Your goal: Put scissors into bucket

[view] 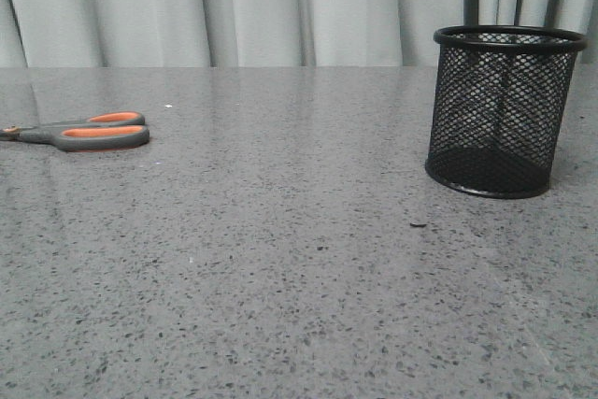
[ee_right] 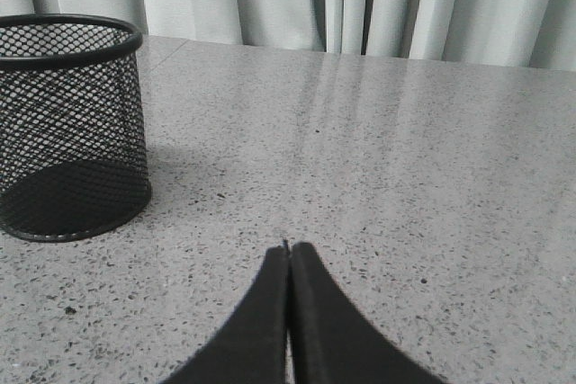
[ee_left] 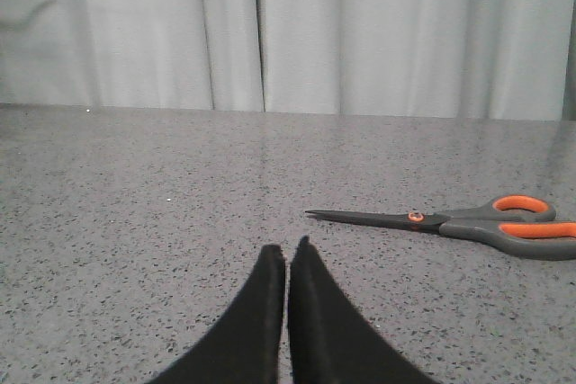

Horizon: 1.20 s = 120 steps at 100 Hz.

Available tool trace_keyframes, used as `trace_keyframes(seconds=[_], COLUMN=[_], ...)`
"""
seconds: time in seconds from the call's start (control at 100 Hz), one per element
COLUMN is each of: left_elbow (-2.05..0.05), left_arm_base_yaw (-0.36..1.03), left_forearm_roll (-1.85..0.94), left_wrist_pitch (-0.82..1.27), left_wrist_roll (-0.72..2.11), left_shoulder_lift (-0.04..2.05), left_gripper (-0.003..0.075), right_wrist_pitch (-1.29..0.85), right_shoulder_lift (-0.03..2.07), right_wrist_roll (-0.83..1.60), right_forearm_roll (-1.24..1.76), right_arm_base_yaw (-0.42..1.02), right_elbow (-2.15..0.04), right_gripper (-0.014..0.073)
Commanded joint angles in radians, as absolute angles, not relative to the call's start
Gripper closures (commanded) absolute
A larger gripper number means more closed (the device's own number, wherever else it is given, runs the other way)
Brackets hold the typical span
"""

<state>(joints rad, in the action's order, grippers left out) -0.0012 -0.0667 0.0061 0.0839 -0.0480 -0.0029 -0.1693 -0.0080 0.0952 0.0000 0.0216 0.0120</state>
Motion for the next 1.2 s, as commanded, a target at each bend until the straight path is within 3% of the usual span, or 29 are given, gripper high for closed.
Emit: trace_keyframes(seconds=[0.0, 1.19], left_elbow=[0.016, 0.016], left_arm_base_yaw=[-0.070, -0.070], left_forearm_roll=[0.000, -0.007], left_wrist_pitch=[0.000, 0.000], left_wrist_roll=[-0.058, -0.058], left_shoulder_lift=[-0.029, -0.029], left_gripper=[0.0741, 0.0741], right_wrist_pitch=[-0.096, -0.064], right_shoulder_lift=[-0.026, -0.026], right_wrist_roll=[0.101, 0.101], right_forearm_roll=[-0.016, -0.016], right_arm_base_yaw=[0.016, 0.016], right_elbow=[0.036, 0.036], right_gripper=[0.0662, 0.0662])
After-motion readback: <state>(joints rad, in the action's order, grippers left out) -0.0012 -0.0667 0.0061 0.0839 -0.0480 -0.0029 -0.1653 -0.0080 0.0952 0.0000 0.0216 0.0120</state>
